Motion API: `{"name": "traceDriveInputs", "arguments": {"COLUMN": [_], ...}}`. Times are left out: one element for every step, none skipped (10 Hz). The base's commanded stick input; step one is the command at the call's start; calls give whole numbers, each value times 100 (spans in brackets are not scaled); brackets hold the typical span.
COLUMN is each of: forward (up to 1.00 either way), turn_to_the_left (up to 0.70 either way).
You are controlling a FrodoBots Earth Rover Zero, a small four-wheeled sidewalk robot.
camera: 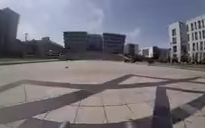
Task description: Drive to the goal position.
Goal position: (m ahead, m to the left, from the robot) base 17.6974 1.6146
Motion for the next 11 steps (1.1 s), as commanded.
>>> {"name": "traceDriveInputs", "arguments": {"forward": [85,85,85,85,85,85,85,85,85,85,85], "turn_to_the_left": [0,0,0,0,0,0,0,0,0,0,0]}}
